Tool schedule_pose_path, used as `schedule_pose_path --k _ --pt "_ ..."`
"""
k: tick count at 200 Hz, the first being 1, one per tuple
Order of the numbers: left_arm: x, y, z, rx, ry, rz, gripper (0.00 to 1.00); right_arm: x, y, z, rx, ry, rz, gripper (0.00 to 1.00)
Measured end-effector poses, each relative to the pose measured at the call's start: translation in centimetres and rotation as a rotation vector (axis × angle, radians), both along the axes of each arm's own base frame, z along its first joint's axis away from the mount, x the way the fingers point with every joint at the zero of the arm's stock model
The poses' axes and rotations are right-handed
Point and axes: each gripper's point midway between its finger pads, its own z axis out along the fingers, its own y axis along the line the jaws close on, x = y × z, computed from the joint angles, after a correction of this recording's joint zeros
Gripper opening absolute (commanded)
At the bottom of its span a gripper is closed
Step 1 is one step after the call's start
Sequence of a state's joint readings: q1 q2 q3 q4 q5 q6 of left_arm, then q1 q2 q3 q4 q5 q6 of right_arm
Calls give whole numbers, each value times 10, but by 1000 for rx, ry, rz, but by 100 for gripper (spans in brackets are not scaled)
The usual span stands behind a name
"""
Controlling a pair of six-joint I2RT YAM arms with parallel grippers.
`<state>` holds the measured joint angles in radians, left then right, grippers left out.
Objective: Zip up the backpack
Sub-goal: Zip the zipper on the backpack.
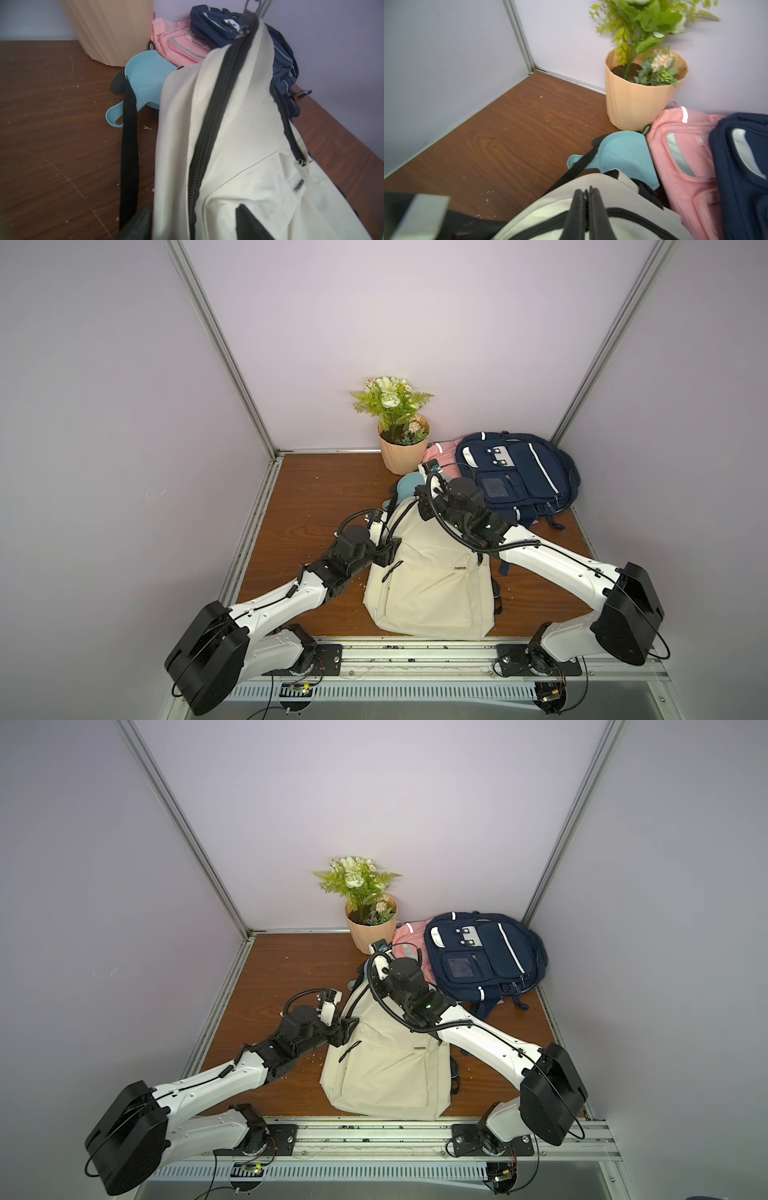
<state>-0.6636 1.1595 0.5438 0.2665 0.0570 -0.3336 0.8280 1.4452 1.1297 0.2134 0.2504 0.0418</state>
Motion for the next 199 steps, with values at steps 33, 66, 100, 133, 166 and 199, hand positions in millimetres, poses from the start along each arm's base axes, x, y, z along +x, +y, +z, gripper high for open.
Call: schedule_pose_path --k 33,66,100,133,166,199 --pt "24 -10 42 -23 -75 17 78 -21 24 9 23 -15 82 0" --pt "43 -14 50 -11 -88 23 52 -22 24 11 26 -17 82 0" --pt "42 -19 43 -8 -75 -10 40 -16 10 13 17 -20 12 0" --pt "31 -15 48 -34 -100 -27 33 1 -12 3 5 24 -61 0" --pt "23 -11 49 -45 -110 -33 33 13 -25 5 20 31 -105 0" --pt "20 -11 43 -37 -91 -41 28 18 -29 23 42 3 -115 0"
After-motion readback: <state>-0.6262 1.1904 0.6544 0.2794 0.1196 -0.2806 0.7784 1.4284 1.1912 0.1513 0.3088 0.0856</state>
